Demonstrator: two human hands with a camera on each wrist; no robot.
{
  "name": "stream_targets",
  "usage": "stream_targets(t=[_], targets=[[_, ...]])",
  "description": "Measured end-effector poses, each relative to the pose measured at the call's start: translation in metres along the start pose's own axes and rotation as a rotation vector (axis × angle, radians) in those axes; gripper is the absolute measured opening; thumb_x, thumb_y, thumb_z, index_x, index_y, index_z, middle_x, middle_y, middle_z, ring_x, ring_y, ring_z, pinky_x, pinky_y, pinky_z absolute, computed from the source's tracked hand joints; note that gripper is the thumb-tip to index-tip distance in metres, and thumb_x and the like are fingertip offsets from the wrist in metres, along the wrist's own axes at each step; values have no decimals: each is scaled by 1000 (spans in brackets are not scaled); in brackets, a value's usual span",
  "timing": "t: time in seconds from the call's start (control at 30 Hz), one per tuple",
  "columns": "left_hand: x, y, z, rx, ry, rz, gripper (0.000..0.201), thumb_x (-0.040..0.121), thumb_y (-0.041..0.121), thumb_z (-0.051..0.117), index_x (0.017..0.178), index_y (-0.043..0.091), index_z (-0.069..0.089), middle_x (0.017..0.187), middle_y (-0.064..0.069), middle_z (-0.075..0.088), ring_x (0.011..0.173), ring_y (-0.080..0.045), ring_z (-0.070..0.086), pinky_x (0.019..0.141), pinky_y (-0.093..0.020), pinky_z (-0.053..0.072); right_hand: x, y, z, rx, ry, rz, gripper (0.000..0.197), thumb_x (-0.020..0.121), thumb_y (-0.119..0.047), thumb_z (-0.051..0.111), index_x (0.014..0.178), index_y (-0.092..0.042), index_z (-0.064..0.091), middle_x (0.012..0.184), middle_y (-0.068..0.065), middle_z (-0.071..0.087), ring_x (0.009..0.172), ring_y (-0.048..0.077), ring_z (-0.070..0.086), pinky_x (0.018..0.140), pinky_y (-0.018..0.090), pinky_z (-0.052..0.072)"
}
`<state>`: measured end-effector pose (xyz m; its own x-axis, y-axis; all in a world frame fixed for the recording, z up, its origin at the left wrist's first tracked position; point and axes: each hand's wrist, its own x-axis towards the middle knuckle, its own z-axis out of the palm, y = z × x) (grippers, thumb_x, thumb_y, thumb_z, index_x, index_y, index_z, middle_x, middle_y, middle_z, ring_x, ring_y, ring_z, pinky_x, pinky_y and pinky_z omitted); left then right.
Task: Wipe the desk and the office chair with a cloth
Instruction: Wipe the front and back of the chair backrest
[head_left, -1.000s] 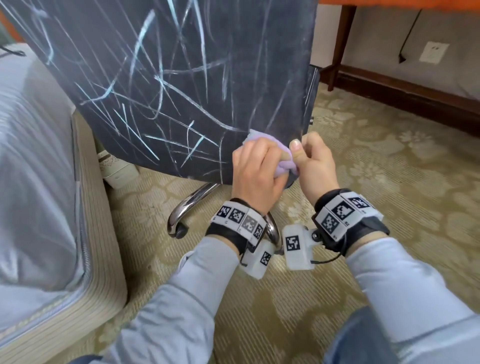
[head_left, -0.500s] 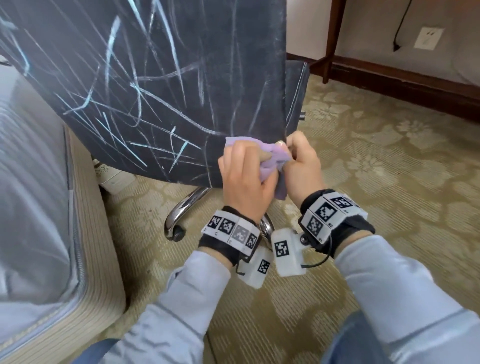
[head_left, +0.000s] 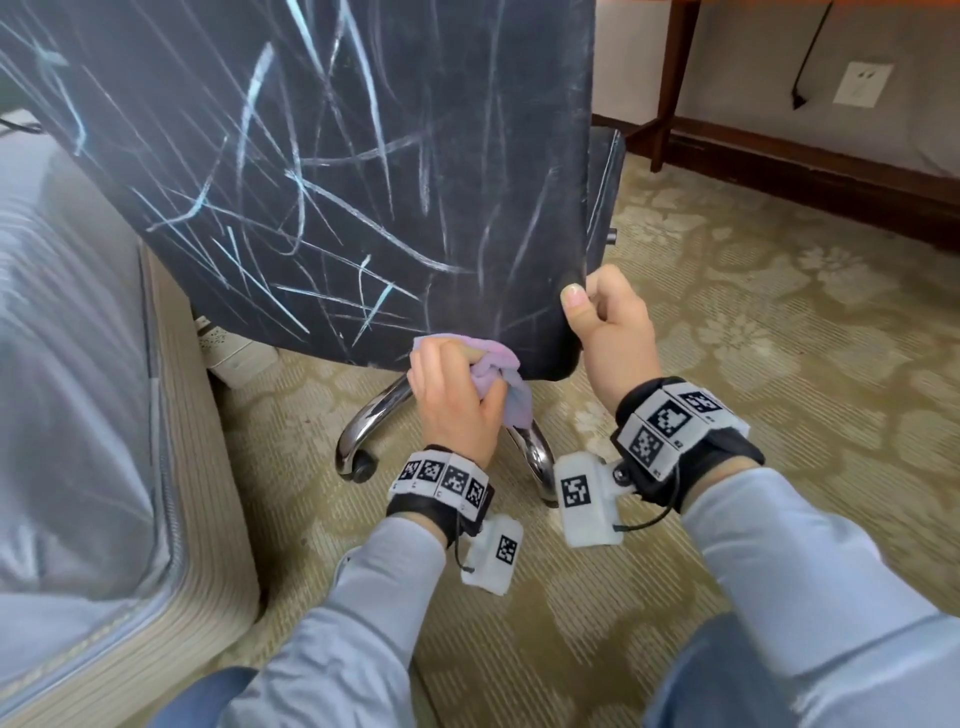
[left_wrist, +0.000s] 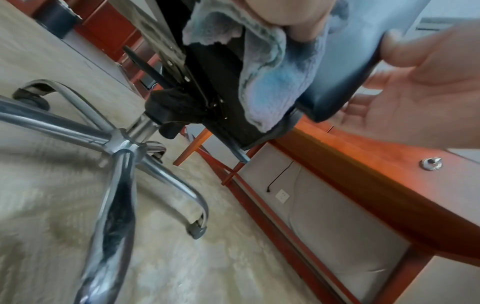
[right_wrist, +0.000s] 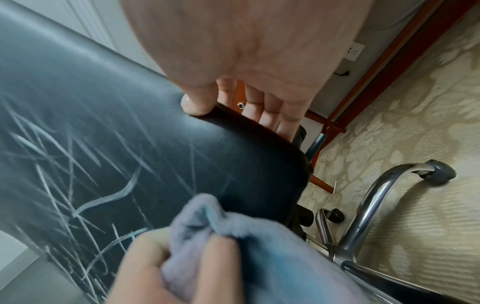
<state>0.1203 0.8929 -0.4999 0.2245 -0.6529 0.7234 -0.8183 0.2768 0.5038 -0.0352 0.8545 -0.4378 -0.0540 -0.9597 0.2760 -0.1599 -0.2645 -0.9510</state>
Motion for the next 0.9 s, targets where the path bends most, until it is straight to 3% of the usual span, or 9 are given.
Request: stream_targets(t=[0.1, 0.23, 0.33, 0.4, 0.47, 0.57, 0.67, 0.8, 0.9], targets=[[48, 29, -17, -68, 169, 101, 19, 74, 1, 65, 83, 4, 48, 92, -12, 45, 88, -19, 38, 75, -49, 44, -1, -1, 1, 10, 13, 9, 36, 97, -21, 57, 67, -26, 37, 51, -17, 37, 53, 2, 32, 63, 31, 30], [109, 61, -27, -45, 354, 251, 17, 74, 4, 70, 80, -2, 55, 89, -20, 53, 86, -27, 45, 77, -35, 35, -3, -2, 3, 10, 18, 5, 34, 98, -20, 56, 69, -26, 39, 60, -12, 37, 57, 5, 34, 64, 31, 32], [72, 33, -10, 91, 204, 186, 25, 73, 13, 62, 91, 7, 47, 87, -19, 51, 85, -24, 37, 76, -32, 26, -2, -2, 2, 14, 16, -1, 35, 98, -19, 57, 69, -25, 38, 61, -10, 36, 57, 5, 33, 64, 30, 32], [33, 3, -2, 197, 42, 132, 23, 72, 16, 58, 90, 12, 45, 85, -15, 50, 84, -22, 35, 74, -36, 33, -2, -3, 0, 4, 7, 4, 35, 99, -19, 56, 69, -24, 38, 61, -10, 36, 57, 6, 33, 64, 30, 32], [15, -13, -1, 267, -72, 89, 14, 73, 20, 52, 82, 10, 57, 84, -11, 54, 83, -19, 34, 72, -42, 42, -1, -4, -2, -10, -2, 6, 35, 99, -21, 55, 69, -25, 37, 61, -10, 36, 59, 7, 33, 66, 32, 34], [21, -13, -10, 266, -80, 156, 15, 79, 18, 49, 80, 6, 58, 84, -14, 54, 84, -20, 34, 68, -44, 46, -2, -6, -4, -31, -3, 8, 34, 100, -23, 53, 70, -26, 37, 62, -10, 37, 59, 8, 34, 67, 33, 35], [63, 8, -25, 127, 111, 170, 15, 82, 11, 57, 92, 9, 45, 92, -21, 51, 89, -24, 37, 76, -45, 39, -2, -7, -4, -30, -4, 14, 34, 100, -22, 53, 70, -25, 38, 62, -10, 37, 56, 4, 34, 65, 31, 35], [132, 60, -43, -58, 447, 257, 13, 81, 2, 65, 89, -3, 56, 96, -19, 53, 92, -31, 50, 81, -35, 38, -4, -5, -1, 10, -4, 3, 33, 100, -19, 54, 71, -25, 39, 64, -9, 37, 58, 4, 34, 64, 30, 34], [106, 54, -24, 39, 355, 202, 22, 78, 1, 66, 92, 3, 49, 90, -19, 51, 87, -28, 43, 76, -35, 33, -4, -5, 0, 12, 5, 1, 35, 100, -17, 54, 70, -24, 38, 62, -10, 36, 55, 0, 32, 61, 28, 32]])
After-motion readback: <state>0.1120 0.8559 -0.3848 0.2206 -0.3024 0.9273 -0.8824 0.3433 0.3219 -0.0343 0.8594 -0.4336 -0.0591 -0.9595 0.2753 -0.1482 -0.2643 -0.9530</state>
